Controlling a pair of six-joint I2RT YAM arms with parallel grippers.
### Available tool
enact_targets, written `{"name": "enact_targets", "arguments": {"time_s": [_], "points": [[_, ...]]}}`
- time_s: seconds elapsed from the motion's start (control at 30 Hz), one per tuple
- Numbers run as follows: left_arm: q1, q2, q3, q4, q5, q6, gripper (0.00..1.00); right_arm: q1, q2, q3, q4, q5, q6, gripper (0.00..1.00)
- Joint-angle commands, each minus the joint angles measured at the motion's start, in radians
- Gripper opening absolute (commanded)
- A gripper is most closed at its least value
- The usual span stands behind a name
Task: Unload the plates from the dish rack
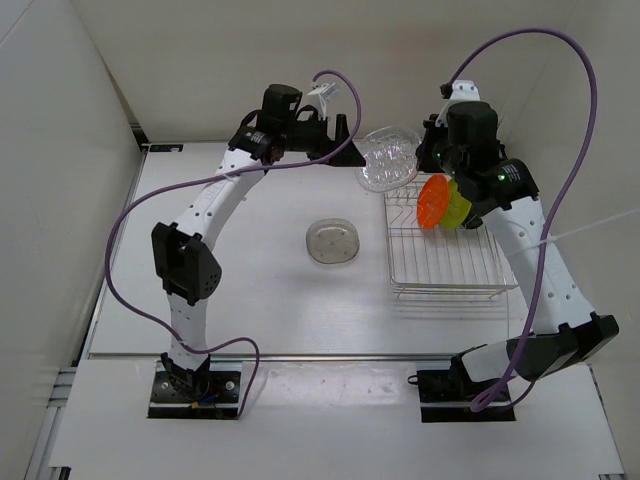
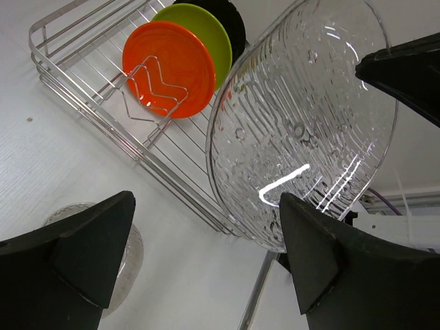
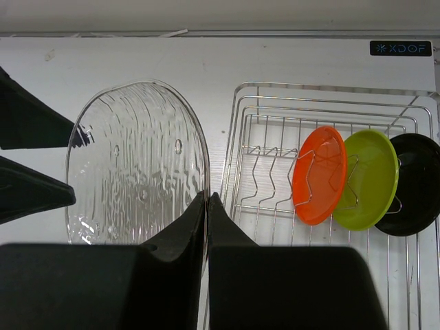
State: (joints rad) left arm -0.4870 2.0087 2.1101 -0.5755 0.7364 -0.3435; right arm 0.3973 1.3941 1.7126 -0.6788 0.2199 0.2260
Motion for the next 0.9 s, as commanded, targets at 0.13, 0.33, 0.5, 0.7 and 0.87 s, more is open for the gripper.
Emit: {"name": "enact_targets", "arguments": {"time_s": [0.13,0.33,0.5,0.7,0.87], "points": [[-0.005,0.005,0.082,0.0,0.08,-0.018,0.96,0.017,-0.003,0.025,0.056,-0.028,0.013,0.0],[-0.005,0.005,0.073,0.011,0.121,-0.043,0.86,0.028,0.006,0.025,0.056,-0.037,0.004,0.0],[-0.005,0.005,0.064,0.011,0.121,-0.043,0.6,0.037,0.006,0.025,0.065,-0.025,-0.005,0.0],[-0.005,0.005,0.064,0.02,0.13,-0.043,0.55,0.048,0.006,0.007,0.065,-0.044,-0.024,0.0],[-0.005,-0.004,0.064,0.011,0.116,-0.032,0.47,0.057,0.006,-0.002,0.074,-0.033,-0.024,0.0]]}}
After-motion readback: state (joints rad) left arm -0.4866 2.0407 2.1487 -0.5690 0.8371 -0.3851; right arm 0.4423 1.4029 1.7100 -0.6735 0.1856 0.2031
